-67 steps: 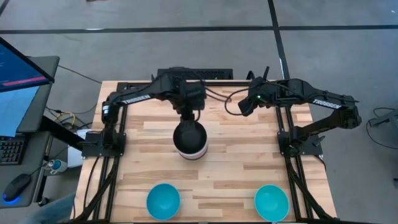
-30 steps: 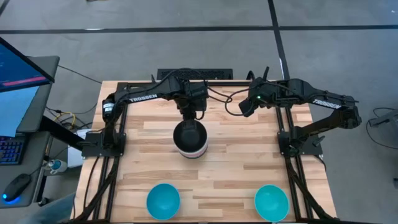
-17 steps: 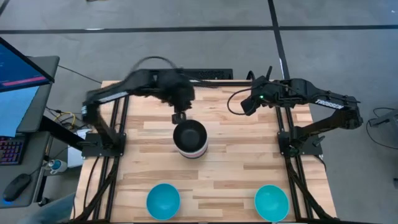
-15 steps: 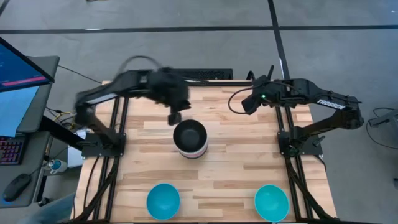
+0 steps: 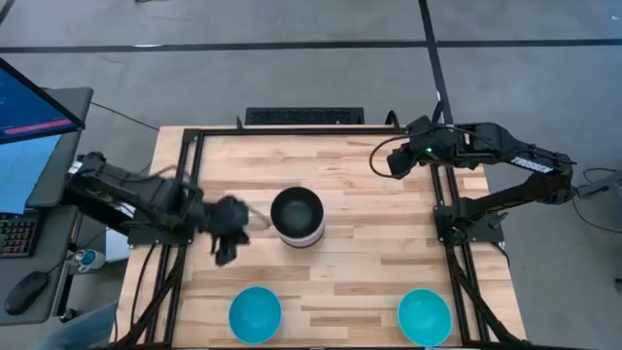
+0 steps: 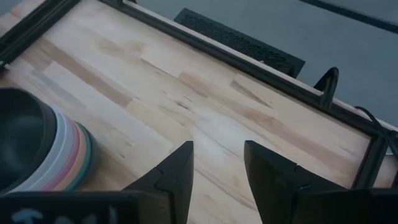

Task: Nest bowls inside each other
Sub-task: Stack the left blue bowl on top of the black bowl

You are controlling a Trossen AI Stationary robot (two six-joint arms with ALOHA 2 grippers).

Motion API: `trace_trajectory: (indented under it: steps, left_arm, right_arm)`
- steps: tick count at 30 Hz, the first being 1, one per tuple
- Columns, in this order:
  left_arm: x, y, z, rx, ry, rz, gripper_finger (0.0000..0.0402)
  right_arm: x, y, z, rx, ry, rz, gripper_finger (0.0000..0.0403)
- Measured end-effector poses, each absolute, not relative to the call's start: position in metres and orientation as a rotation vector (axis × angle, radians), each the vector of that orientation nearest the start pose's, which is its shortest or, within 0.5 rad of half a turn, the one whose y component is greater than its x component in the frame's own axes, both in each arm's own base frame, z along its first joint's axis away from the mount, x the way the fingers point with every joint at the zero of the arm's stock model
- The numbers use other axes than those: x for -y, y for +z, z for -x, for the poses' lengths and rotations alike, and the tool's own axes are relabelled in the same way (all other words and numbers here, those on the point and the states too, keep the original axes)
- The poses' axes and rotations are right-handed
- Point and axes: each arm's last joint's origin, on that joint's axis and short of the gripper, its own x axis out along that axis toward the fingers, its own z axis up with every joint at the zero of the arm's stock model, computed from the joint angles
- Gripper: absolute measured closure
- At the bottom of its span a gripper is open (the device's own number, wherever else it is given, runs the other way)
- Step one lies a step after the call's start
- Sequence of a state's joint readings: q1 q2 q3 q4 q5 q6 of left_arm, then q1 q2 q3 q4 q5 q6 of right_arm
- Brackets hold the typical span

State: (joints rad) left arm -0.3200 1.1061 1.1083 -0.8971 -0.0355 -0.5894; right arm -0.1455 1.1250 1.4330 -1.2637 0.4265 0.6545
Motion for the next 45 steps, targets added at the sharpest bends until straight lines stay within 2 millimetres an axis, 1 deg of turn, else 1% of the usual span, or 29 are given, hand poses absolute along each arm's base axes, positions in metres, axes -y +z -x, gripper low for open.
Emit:
trace_trajectory:
  steps: [3,5,11,13,19,23,29,34,37,41,43,45]
  left_arm:
    - [0.084,0.310,-0.191,-0.984,-0.022,0.406,0.0330]
    - [0.096,0.294,-0.191,-1.055,-0.022,0.389,0.0313]
    - [0.128,0.251,-0.198,-1.248,-0.044,0.332,0.0261]
    - [0.137,0.240,-0.201,-1.290,-0.038,0.302,0.0247]
    - [0.158,0.217,-0.215,-1.308,-0.061,0.272,0.0212]
    - [0.164,0.211,-0.219,-1.304,-0.072,0.290,0.0205]
    - [0.166,0.209,-0.223,-1.273,-0.067,0.291,0.0205]
    - [0.173,0.198,-0.231,-1.244,-0.108,0.335,0.0218]
    - [0.174,0.194,-0.233,-1.240,-0.094,0.328,0.0231]
    - [0.167,0.192,-0.235,-1.237,-0.038,0.298,0.0265]
    - [0.164,0.189,-0.238,-1.249,-0.050,0.279,0.0294]
    - [0.162,0.184,-0.242,-1.277,-0.087,0.268,0.0334]
  right_arm:
    - [0.037,0.395,-0.175,-0.755,-0.811,-0.452,0.0241]
    - [0.038,0.394,-0.177,-0.760,-0.810,-0.452,0.0241]
    - [0.034,0.392,-0.184,-0.767,-0.787,-0.448,0.0241]
    - [0.032,0.390,-0.186,-0.776,-0.783,-0.451,0.0241]
    - [0.029,0.389,-0.189,-0.787,-0.769,-0.443,0.0242]
    - [0.028,0.389,-0.188,-0.784,-0.766,-0.450,0.0243]
    - [0.028,0.389,-0.188,-0.791,-0.764,-0.451,0.0244]
    - [0.027,0.387,-0.185,-0.827,-0.773,-0.441,0.0245]
    - [0.027,0.386,-0.183,-0.852,-0.779,-0.434,0.0245]
    - [0.027,0.385,-0.182,-0.864,-0.782,-0.431,0.0245]
    - [0.027,0.385,-0.182,-0.864,-0.782,-0.430,0.0245]
    - [0.027,0.385,-0.182,-0.864,-0.782,-0.430,0.0246]
